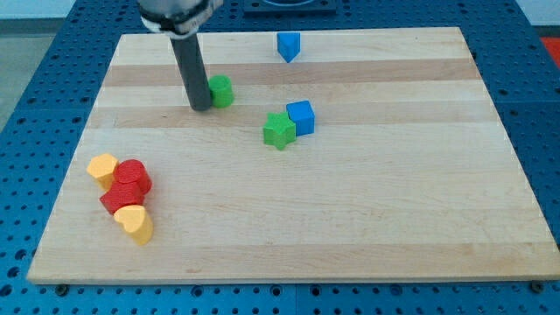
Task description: Push green circle slightly right and down
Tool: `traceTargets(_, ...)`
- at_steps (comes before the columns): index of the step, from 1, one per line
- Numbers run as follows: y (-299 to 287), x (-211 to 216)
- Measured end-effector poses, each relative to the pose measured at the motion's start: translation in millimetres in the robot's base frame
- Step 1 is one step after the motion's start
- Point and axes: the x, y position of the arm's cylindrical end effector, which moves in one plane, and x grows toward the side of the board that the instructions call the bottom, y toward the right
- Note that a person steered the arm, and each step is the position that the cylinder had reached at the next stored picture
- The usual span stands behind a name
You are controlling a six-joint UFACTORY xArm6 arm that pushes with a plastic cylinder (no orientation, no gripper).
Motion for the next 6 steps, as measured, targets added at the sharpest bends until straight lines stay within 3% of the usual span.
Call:
traceTargets(3, -38, -33)
traceTargets(6, 86, -33)
